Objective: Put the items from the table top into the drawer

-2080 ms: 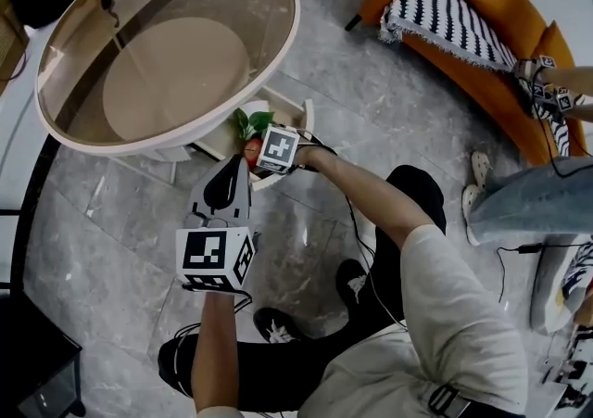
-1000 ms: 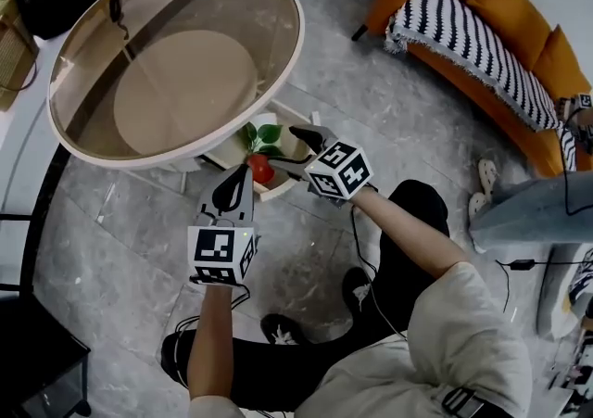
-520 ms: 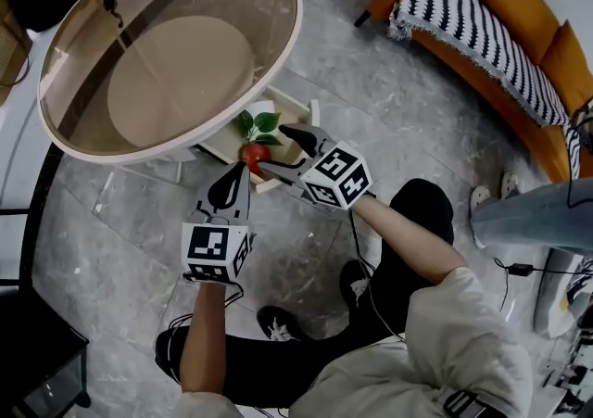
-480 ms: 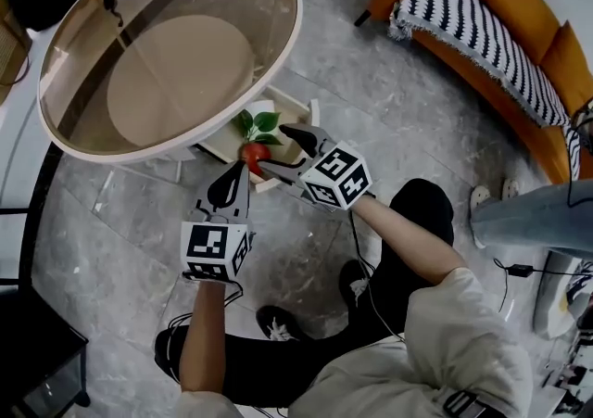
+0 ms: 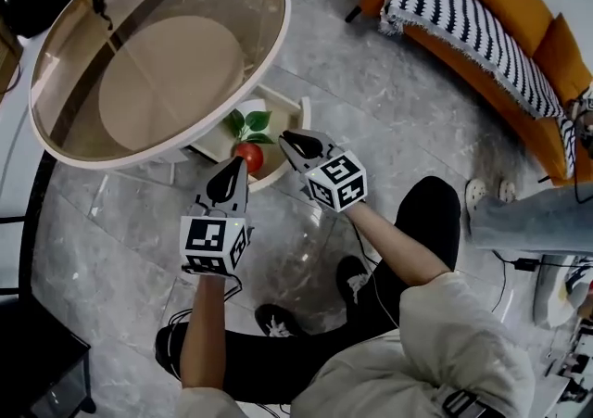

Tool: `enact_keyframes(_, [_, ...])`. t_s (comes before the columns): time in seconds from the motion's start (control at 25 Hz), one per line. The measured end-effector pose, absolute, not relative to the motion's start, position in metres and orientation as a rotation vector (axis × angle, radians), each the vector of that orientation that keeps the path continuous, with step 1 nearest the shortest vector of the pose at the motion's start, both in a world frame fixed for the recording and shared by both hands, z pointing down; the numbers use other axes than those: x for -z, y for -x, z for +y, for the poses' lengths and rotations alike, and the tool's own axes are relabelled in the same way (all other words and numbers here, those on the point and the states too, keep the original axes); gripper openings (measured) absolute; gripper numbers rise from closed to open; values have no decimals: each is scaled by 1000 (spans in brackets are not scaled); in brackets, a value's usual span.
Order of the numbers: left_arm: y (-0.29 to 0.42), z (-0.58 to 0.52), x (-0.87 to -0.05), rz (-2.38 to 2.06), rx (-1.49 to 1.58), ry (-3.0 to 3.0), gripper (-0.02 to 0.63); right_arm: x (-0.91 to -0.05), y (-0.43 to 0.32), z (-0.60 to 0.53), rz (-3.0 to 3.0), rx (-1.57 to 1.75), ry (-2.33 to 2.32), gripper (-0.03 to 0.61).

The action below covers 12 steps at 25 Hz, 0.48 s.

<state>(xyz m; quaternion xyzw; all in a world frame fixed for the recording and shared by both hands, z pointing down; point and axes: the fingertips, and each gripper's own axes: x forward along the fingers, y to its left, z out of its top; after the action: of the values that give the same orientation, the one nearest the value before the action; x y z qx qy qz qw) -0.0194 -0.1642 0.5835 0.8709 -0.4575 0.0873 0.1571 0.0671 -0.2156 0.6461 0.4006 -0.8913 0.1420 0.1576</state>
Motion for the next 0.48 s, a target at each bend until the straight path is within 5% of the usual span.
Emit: enact_keyframes(0.48, [5, -160, -617, -1248, -332, -2453, 21, -734, -118, -168, -2428, -463, -1272, 41])
